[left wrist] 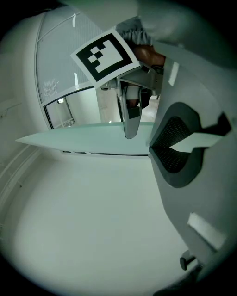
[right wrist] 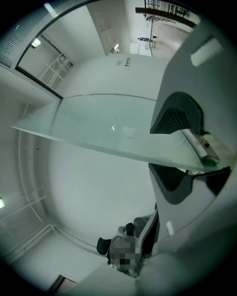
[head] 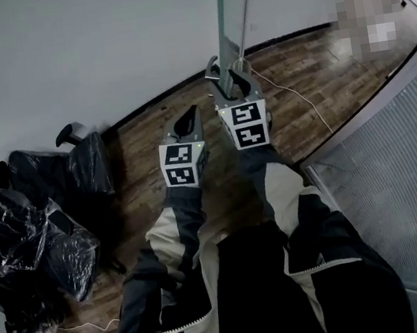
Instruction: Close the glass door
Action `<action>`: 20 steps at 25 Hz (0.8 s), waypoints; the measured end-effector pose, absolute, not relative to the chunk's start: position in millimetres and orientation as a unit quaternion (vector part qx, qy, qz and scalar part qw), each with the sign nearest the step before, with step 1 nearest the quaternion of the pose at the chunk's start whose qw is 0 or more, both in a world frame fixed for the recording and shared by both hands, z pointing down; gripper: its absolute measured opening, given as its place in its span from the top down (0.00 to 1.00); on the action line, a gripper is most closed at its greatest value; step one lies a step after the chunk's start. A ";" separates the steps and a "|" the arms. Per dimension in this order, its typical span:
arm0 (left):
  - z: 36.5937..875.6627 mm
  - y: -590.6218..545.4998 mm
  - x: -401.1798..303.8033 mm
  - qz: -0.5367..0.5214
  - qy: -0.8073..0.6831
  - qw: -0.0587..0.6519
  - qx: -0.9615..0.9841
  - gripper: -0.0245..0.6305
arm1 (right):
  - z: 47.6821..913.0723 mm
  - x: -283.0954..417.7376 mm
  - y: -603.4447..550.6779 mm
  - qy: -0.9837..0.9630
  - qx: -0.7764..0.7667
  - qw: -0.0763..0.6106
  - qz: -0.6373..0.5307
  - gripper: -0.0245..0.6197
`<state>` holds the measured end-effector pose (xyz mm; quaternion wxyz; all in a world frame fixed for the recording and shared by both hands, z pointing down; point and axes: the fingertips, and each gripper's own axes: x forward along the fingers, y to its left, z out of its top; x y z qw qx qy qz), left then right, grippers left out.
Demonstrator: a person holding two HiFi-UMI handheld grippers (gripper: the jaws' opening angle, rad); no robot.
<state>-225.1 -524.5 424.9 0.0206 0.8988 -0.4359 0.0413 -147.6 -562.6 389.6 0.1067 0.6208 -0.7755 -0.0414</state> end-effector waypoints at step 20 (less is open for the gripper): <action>408.8 -480.3 -70.2 0.036 -0.347 0.006 0.937 0.96 | 390.8 43.7 -485.3 -0.705 0.698 0.122 -0.031 0.81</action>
